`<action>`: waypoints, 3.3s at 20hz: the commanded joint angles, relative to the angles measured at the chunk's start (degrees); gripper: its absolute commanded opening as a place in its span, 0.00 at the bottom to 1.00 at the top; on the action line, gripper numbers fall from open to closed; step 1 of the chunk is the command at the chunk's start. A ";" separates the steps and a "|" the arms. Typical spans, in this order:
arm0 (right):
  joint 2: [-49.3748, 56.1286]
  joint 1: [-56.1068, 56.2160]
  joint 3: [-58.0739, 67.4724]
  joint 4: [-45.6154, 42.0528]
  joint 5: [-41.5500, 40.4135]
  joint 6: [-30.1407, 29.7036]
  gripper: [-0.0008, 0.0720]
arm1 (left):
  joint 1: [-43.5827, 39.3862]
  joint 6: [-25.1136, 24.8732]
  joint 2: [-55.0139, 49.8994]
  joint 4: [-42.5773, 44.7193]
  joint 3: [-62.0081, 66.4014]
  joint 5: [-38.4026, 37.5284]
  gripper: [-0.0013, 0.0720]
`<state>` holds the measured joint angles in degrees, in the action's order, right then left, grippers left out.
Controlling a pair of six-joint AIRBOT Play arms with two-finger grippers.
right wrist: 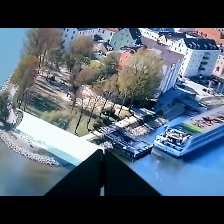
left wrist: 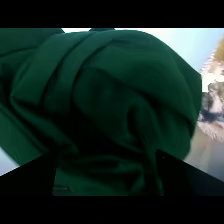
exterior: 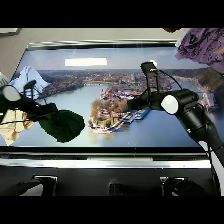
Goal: Fold the clothes and pants, and hang the long-sleeved shirts on hangers.
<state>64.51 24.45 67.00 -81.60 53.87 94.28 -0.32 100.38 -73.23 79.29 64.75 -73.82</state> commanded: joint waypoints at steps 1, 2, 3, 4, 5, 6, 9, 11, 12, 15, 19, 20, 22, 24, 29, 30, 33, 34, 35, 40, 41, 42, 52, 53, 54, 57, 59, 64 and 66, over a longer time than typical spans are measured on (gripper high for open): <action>0.02 0.04 0.04 0.11 -0.04 -0.04 0.06 | -0.94 0.17 -6.69 0.20 -2.60 7.45 1.00; 0.02 0.04 0.07 0.11 -0.09 -0.04 0.06 | -1.57 0.17 -8.07 0.04 -2.58 8.94 1.00; 0.02 0.04 0.04 0.11 -0.52 -0.04 0.06 | -2.27 0.17 -9.20 -0.13 -2.58 10.05 1.00; 0.02 0.04 0.07 0.13 -0.98 -0.02 0.06 | -3.17 0.20 -10.49 -0.85 -2.58 10.88 1.00; 0.02 0.04 0.04 0.35 -1.53 0.00 0.06 | -4.02 0.20 -11.69 -2.08 -2.51 10.97 0.95; 0.02 0.04 0.04 0.70 -1.99 0.02 0.06 | -4.87 0.15 -12.79 -4.02 -2.51 10.25 0.40; -0.07 0.04 0.07 1.66 -2.16 1.49 0.06 | -7.87 -0.07 -13.38 -12.57 -2.45 10.43 0.04; -0.72 0.04 0.07 1.09 0.02 4.42 0.06 | -12.24 -0.09 -13.00 -17.86 -0.66 10.86 0.04; -1.38 0.04 0.07 0.24 1.70 5.20 0.06 | -15.56 -0.07 -13.00 -20.22 1.11 10.93 0.04; -4.55 0.04 0.07 -6.73 9.16 7.58 0.06 | -26.67 0.00 -13.07 -26.91 6.34 14.71 0.04; -9.16 0.04 0.07 -14.10 21.24 7.56 0.06 | -37.99 7.34 -15.30 -28.11 8.09 25.99 0.04; -9.94 0.04 0.04 -15.08 23.32 7.54 0.09 | -38.91 8.37 -17.09 -28.15 8.13 26.71 0.04; -10.08 0.04 0.02 -15.58 24.39 7.23 0.29 | -38.42 8.66 -19.76 -29.40 8.13 25.55 0.55; -9.97 0.04 -0.04 -16.87 22.95 7.10 0.36 | -35.06 7.19 -18.53 -29.38 8.44 23.58 0.84; -9.75 -18.99 -8.09 -7.78 13.22 11.96 0.38 | -18.86 2.38 -10.71 -29.33 9.84 18.29 0.86; -9.09 -25.38 -12.66 4.24 10.88 9.14 0.41 | -15.85 1.81 -9.77 -29.38 9.86 17.79 0.86; -5.27 -33.94 -25.05 36.98 7.39 -8.35 0.52 | -8.92 1.42 -9.03 -29.38 9.84 16.17 0.86; -3.37 -33.27 -27.87 43.32 6.01 -13.51 0.52 | -7.63 1.40 -9.05 -29.38 9.81 16.15 0.86; -1.29 -31.71 -29.57 46.73 4.57 -16.83 0.52 | -6.75 1.40 -9.07 -29.38 9.81 16.24 0.86; 11.13 -19.45 -30.67 51.60 -3.21 -22.60 0.56 | -5.75 1.42 -9.27 -29.31 9.81 16.24 0.86; 12.94 -17.38 -30.67 53.05 -4.37 -23.65 0.56 | -5.79 1.42 -9.51 -29.31 9.81 16.24 0.86; 14.23 -15.56 -30.67 55.32 -5.18 -25.18 0.56 | -5.79 1.44 -9.86 -29.31 9.81 16.22 0.86; 14.45 -12.04 -30.64 55.58 -6.01 -25.59 0.05 | -9.27 -2.84 -21.18 -29.40 10.73 22.05 0.86; 14.12 -12.04 -30.64 53.99 -5.57 -24.09 0.05 | -10.14 -3.17 -22.95 -29.38 11.41 22.77 0.86; 13.92 -12.04 -30.64 52.87 -5.07 -23.21 0.06 | -11.02 -3.32 -24.83 -29.40 12.50 23.02 0.86; 13.57 -12.04 -30.67 51.69 -4.02 -22.99 0.06 | -13.62 -5.95 -30.18 -29.40 17.38 23.32 0.86; 13.57 -12.04 -30.67 50.62 -3.56 -22.86 0.06 | -15.10 -6.12 -33.20 -29.40 20.70 23.04 0.86; 13.57 -12.04 -30.64 50.49 -2.49 -22.86 0.06 | -17.77 -6.19 -37.77 -31.32 24.68 22.38 0.86; 13.57 -12.04 -30.64 50.47 -2.32 -22.91 0.06 | -18.36 -6.84 -38.60 -32.50 24.83 22.23 0.86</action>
<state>78.13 12.36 36.36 -30.87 50.98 71.22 -17.52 94.32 -109.91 48.27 88.36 -51.27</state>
